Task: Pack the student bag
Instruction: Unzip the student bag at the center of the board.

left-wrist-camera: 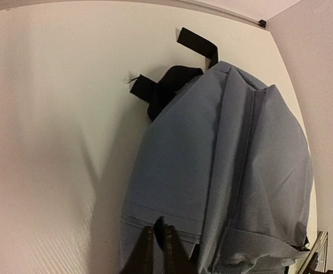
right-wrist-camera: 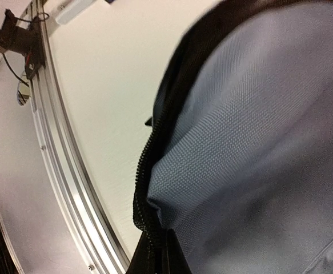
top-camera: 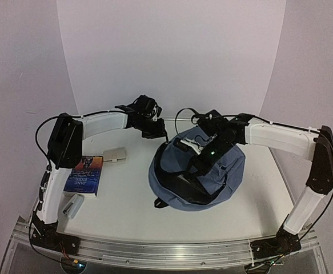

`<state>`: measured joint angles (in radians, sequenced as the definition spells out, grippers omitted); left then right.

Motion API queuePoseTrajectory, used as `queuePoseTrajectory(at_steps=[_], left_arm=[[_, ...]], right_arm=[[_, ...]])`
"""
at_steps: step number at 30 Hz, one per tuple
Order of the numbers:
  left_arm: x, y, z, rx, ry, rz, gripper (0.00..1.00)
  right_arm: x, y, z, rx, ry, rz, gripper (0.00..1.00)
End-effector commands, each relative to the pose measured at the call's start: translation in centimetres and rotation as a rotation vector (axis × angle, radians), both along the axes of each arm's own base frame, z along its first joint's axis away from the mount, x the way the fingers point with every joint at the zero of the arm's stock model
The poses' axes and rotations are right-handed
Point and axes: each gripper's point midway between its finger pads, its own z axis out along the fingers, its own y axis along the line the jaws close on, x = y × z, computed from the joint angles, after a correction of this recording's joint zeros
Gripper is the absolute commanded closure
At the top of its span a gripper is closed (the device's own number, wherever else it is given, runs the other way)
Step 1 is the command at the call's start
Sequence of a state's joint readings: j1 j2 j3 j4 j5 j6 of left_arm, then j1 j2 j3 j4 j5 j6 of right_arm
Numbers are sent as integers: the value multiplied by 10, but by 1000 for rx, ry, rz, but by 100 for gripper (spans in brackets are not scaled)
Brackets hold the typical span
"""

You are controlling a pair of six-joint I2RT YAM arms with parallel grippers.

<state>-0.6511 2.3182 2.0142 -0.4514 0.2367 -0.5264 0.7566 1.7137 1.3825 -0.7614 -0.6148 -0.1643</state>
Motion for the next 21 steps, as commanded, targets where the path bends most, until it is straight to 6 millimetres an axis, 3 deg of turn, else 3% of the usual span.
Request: queuePoseTrajectory(at_steps=[1,3,6,9,14,17,21], left_arm=[[-7,14,60,-82,-110,16,69],[-15,24,70,-94,-125,30,51],[-27,35,76,-92,-124,45,37],[-41,45,72,-86,-104,47,30],[-60,59,64,-77,-93,47,26],[-71,56,65,-84,-107,-13,24],[-81,45,65,-73,-169,-135,23]], right_arm=[[57,-3,60,75,-113,-113,100],[89,-20,60,46,-148,-197,100],[123,-47,36,-45,-156,-307,100],[150,-79,-4,-169,-142,-398,100],[172,-129,-66,-317,-56,-522,100],[172,-137,-79,-304,4,-552,100],[169,-122,-61,-204,26,-534,100]])
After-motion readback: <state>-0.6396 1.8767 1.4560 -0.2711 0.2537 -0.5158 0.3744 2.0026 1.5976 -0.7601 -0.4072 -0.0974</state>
